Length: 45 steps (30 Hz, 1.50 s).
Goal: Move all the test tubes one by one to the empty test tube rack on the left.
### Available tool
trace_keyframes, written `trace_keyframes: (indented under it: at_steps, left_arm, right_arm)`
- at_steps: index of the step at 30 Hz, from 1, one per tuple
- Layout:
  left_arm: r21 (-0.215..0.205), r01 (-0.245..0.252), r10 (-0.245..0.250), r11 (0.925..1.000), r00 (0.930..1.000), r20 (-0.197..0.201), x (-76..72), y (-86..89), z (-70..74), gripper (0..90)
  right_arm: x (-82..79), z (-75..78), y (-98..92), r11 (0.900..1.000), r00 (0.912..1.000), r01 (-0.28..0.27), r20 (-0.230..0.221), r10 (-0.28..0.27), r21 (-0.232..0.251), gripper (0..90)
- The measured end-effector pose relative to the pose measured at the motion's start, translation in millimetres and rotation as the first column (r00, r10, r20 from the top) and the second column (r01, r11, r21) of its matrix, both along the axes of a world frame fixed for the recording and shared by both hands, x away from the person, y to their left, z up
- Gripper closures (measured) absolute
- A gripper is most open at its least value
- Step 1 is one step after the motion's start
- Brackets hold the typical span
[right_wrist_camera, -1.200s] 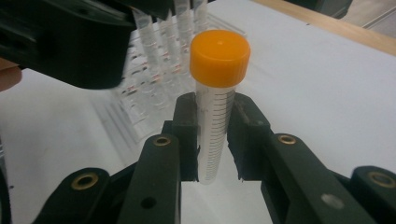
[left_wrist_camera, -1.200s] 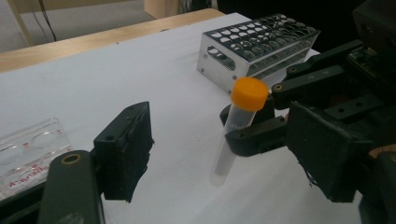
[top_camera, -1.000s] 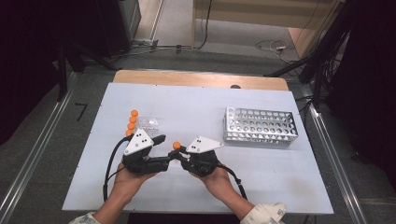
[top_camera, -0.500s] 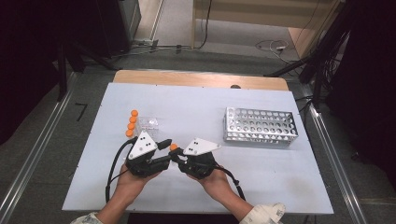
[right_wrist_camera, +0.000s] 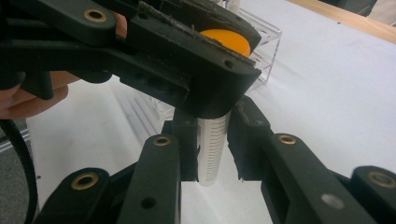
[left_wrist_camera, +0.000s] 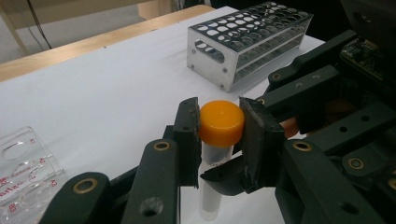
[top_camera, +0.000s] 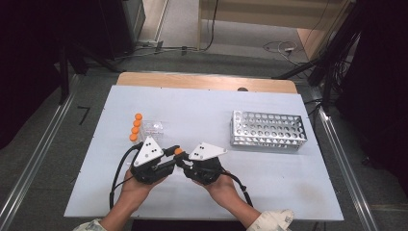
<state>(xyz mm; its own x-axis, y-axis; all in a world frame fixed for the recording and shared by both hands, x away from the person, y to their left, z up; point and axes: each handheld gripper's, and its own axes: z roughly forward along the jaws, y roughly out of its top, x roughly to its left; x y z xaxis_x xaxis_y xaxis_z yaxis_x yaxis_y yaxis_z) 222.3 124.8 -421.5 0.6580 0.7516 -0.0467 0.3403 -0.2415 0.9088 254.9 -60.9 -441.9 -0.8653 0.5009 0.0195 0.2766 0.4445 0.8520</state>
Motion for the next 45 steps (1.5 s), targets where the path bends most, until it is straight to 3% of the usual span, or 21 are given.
trace_keyframes:
  at_steps: [3, 10, 17, 25, 34, 37, 40, 45]
  left_arm:
    - [-0.005, 0.000, 0.000, 1.0000, 1.0000, -0.001, -0.2, 0.4, 0.7, 70.5]
    - [-0.029, -0.014, 0.014, 0.9995, 0.9999, 0.004, -1.1, 8.5, 8.2, 70.6]
    - [-0.055, -0.062, 0.062, 0.9966, 0.9981, -0.002, 0.1, 28.3, 18.3, 70.5]
    - [-0.074, -0.117, 0.117, 0.9904, 0.9931, 0.000, -1.5, 47.1, 25.7, 70.6]
    - [-0.091, -0.159, 0.162, 0.9831, 0.9863, 0.030, -9.0, 66.1, 40.4, 70.5]
    - [-0.089, -0.189, 0.193, 0.9779, 0.9806, 0.034, -10.3, 75.4, 43.4, 70.6]
    - [-0.070, -0.236, 0.239, 0.9693, 0.9705, 0.034, -10.3, 83.5, 43.4, 70.6]
    - [-0.054, -0.272, 0.274, 0.9607, 0.9612, 0.032, -11.4, 93.3, 41.8, 70.5]
  right_arm:
    - [-0.2, 0.3, 0.0, 1.000, 1.0000, 0.001, 0.001, -0.001, 0.003, 70.7]
    - [-0.2, 1.3, 0.8, 0.999, 0.9996, -0.024, 0.012, 0.024, -0.030, 35.2]
    - [8.9, 2.1, -9.1, 0.999, 0.9999, 0.007, -0.009, -0.007, -0.054, 19.0]
    - [22.6, 4.7, -35.7, 0.994, 0.9951, 0.099, -0.005, -0.099, -0.046, 16.0]
    - [28.6, 13.6, -75.6, 0.980, 0.9805, 0.196, 0.014, -0.196, -0.023, 15.9]
    - [27.9, 15.7, -89.9, 0.974, 0.9741, 0.226, 0.019, -0.225, -0.017, 15.9]
    - [27.1, 16.9, -103.8, 0.967, 0.9670, 0.254, 0.022, -0.254, -0.010, 15.9]
    - [25.9, 17.6, -124.1, 0.956, 0.9558, 0.293, 0.025, -0.293, -0.007, 15.9]
